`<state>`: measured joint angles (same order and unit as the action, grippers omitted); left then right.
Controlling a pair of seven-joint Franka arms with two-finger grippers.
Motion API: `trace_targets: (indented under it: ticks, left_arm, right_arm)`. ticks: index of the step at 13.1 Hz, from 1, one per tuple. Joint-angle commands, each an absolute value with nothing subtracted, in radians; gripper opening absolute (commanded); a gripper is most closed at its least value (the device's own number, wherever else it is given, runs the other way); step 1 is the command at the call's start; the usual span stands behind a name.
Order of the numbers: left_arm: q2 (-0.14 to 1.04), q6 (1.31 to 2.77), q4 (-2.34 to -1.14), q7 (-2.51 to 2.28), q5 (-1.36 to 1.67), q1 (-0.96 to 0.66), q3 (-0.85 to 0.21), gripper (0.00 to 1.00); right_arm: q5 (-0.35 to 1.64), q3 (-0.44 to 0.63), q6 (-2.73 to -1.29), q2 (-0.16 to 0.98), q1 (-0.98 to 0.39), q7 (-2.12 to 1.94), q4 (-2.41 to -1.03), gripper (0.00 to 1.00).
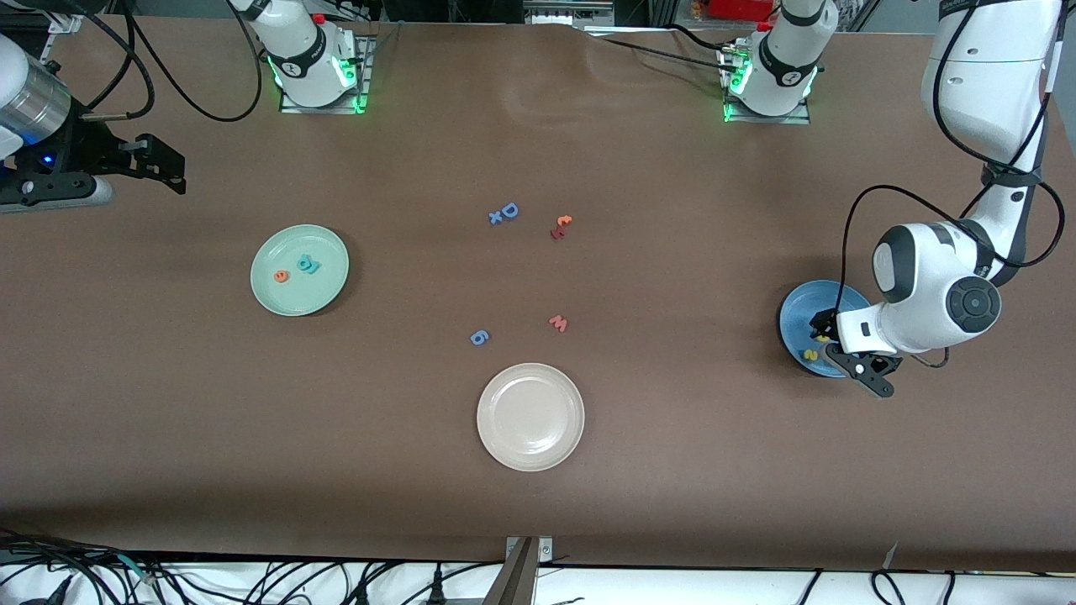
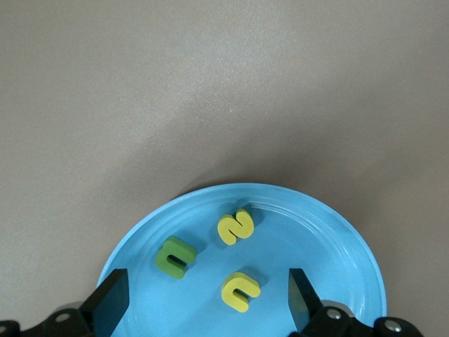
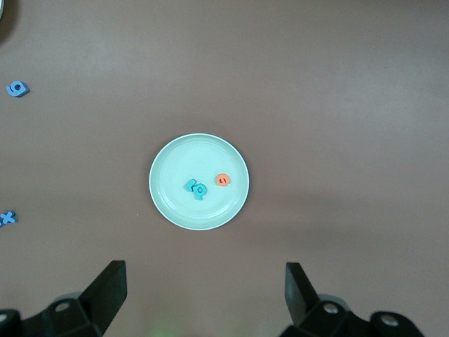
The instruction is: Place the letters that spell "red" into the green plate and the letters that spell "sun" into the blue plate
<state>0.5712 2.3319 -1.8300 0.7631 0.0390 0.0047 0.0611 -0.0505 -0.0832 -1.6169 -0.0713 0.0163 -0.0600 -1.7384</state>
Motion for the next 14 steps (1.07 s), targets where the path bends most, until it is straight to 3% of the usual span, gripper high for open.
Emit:
trace_targets:
  ticks: [1,6,9,14]
  left_arm:
    - [0.558,2.318,-1.829,0.781,0.066,-0.002,0.064,1.00]
    - [0.500,2.301,-1.792,0.772,0.066,0.000,0.066,1.00]
    - [0.431,2.124,-1.660,0.674,0.064,0.000,0.077,1.00]
    - [0.290,2.020,-1.647,0.357,0.055,-0.020,0.080,1.00]
  right_arm:
    - [-0.064,-0.092,-1.603,-0.069,0.028,-0.057,-1.723,1.00]
    - [-0.064,-0.092,-1.605,-0.069,0.028,-0.057,-1.723,1.00]
    - [-0.063,-0.091,-1.603,-0.067,0.028,-0.060,-1.723,1.00]
    - [-0.064,-0.091,-1.603,-0.067,0.028,-0.060,-1.723,1.00]
